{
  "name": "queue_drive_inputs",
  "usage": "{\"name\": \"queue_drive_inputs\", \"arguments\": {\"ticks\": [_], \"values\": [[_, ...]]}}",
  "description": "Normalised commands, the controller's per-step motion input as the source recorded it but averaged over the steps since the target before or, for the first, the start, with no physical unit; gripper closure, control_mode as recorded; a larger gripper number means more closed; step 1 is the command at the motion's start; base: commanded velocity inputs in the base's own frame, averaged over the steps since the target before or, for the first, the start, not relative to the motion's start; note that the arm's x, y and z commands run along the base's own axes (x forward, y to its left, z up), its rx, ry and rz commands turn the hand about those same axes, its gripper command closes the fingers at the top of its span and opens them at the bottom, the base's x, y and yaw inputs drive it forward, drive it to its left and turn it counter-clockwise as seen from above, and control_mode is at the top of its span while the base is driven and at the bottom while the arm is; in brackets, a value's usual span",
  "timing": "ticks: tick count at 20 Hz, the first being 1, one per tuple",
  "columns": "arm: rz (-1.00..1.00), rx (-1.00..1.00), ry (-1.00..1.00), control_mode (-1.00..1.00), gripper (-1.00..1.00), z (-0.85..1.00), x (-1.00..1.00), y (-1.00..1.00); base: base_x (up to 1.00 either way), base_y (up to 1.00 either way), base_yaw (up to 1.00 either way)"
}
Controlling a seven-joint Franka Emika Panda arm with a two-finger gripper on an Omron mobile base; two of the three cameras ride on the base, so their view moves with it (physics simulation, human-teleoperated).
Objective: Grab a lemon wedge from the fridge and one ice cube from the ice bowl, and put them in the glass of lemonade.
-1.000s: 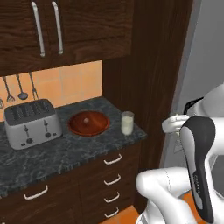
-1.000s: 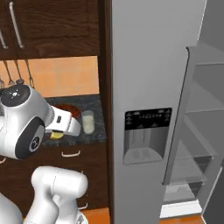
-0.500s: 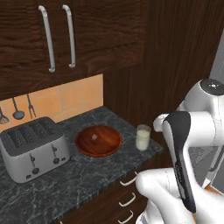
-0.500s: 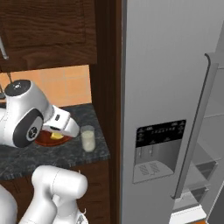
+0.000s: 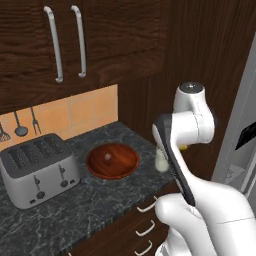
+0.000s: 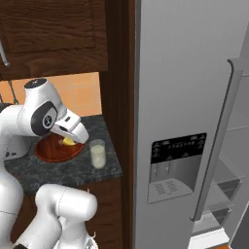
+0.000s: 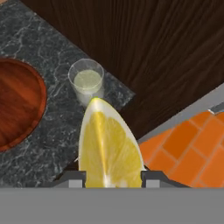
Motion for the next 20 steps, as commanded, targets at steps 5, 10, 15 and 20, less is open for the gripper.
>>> {"name": "queue_drive_inputs", "arguments": {"ticks": [5,10,15,20], "values": [[0.06,0.03,0.00,-1.00,1.00,-0.42,0.90,0.02,0.00,0.00,0.00],[0.29,0.06,-0.10,-1.00,1.00,-0.23,0.03,0.00,0.00,0.00,0.00],[0.18,0.00,0.02,-1.00,1.00,-0.22,0.04,0.00,0.00,0.00,0.00],[-0.10,-0.01,0.06,-1.00,1.00,-0.15,0.36,-0.02,0.00,0.00,0.00]]}}
